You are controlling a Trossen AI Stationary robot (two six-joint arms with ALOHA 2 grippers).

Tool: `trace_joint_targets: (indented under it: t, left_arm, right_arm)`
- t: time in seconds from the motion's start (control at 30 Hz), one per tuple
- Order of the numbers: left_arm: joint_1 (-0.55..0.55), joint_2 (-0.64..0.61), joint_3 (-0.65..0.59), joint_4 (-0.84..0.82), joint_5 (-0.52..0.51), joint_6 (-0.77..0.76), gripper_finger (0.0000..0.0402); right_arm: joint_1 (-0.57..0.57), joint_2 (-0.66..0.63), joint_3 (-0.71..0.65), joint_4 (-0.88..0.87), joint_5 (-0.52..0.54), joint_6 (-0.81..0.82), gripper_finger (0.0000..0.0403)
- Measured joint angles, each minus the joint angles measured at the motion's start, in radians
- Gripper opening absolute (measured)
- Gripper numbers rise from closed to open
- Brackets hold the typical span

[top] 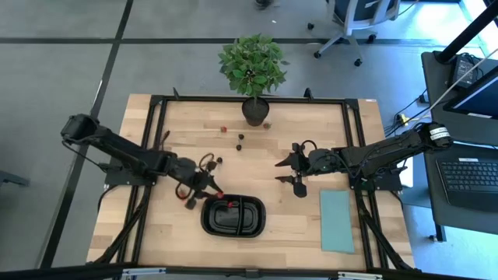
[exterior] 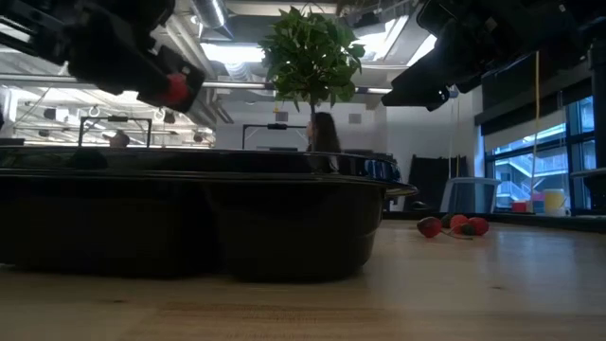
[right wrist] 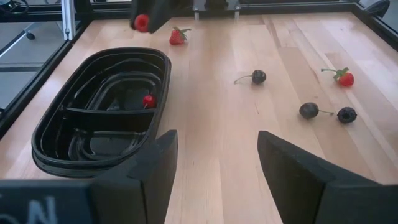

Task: Pick and placing Produce into tupperware
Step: Put the left red raspberry into the black container with the other red fruit

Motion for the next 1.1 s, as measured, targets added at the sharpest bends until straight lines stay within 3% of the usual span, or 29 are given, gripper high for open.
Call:
trace_joint_targets:
  t: [0.27,0.67,1.1]
  left_arm:
    - [-0.081,0.121,0.141,-0.188,-0.059,0.0,0.01]
    - [-0.087,0.324,0.206,-0.217,-0.062,-0.039,0.0104]
    - [-0.086,0.348,0.208,-0.214,-0.062,-0.061,0.0105]
  right_arm:
    - [0.0,0.0,0.0,-0.002,0.0,0.024,0.0223]
    - [0.0,0.0,0.0,-0.006,0.0,0.026,0.0223]
    - [0.001,0.0,0.0,-0.008,0.0,0.026,0.0223]
